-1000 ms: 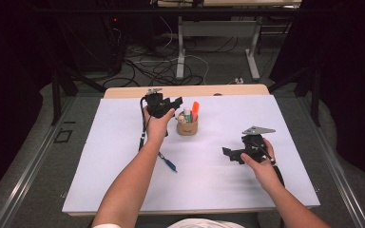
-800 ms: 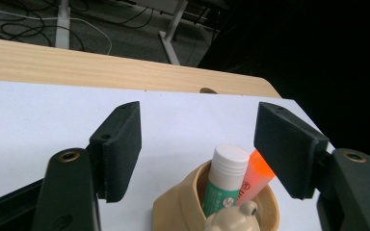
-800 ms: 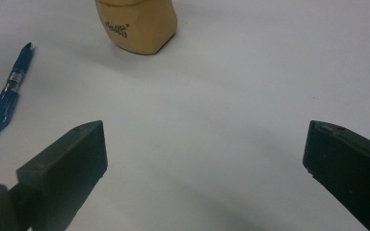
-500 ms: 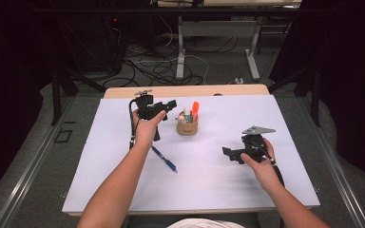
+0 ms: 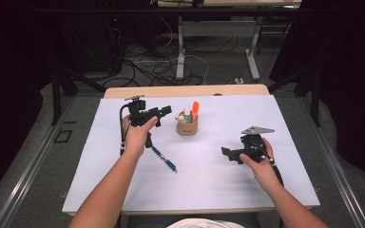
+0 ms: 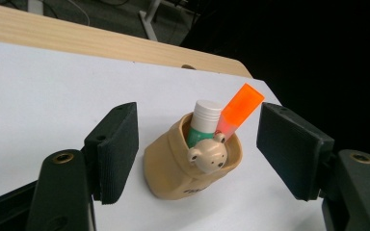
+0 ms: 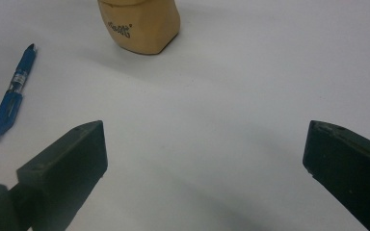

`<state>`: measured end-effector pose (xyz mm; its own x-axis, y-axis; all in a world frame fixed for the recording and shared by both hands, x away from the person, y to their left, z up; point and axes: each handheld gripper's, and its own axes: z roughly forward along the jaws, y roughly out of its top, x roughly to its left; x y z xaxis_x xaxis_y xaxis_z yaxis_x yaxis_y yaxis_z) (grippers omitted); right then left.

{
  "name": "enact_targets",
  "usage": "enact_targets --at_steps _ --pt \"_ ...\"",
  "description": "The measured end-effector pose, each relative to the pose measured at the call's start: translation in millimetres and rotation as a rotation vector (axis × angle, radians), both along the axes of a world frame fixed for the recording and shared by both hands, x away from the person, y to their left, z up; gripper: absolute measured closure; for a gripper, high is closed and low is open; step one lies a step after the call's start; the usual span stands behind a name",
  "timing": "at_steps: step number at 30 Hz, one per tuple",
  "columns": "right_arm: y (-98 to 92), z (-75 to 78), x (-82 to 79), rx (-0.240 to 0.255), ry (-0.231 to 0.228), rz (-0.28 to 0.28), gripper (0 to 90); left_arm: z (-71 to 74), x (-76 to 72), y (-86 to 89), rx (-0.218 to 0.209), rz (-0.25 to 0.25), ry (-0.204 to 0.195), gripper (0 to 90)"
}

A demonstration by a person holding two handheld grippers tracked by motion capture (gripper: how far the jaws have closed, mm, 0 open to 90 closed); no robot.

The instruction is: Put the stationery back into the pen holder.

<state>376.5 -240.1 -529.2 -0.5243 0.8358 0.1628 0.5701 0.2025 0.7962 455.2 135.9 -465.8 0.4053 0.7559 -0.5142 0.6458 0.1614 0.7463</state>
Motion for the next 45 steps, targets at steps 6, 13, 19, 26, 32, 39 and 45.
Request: enact_targets --at_steps 6,13,19,26,32,39,45 --pt "4.2 0.4 0.8 -0.001 0.012 0.010 1.2 1.3 -14.3 15.5 0.022 0.010 -0.022 30.6" --pt "11.3 1.3 1.5 -0.006 0.021 0.042 1.2 -1.5 -32.5 27.9 0.020 0.022 -0.009 30.7" --pt "18.1 2.8 1.6 -0.010 0.031 0.058 0.6 -5.5 -40.1 36.0 0.012 0.031 -0.009 24.8" --pt "27.1 8.6 1.7 -0.046 0.022 0.089 1.8 -15.2 -48.4 49.6 -0.002 0.046 0.000 19.9" --pt "37.6 14.0 1.2 -0.056 0.032 0.139 15.8 -18.4 -53.5 52.2 0.012 0.036 -0.011 19.9" --pt "55.4 10.8 0.1 -0.074 0.046 0.197 24.2 -20.8 -56.7 58.5 0.018 0.036 -0.015 20.3" --pt "78.7 14.8 1.1 -0.103 0.049 0.237 31.2 -23.9 -58.3 60.4 0.026 0.044 0.005 22.7"
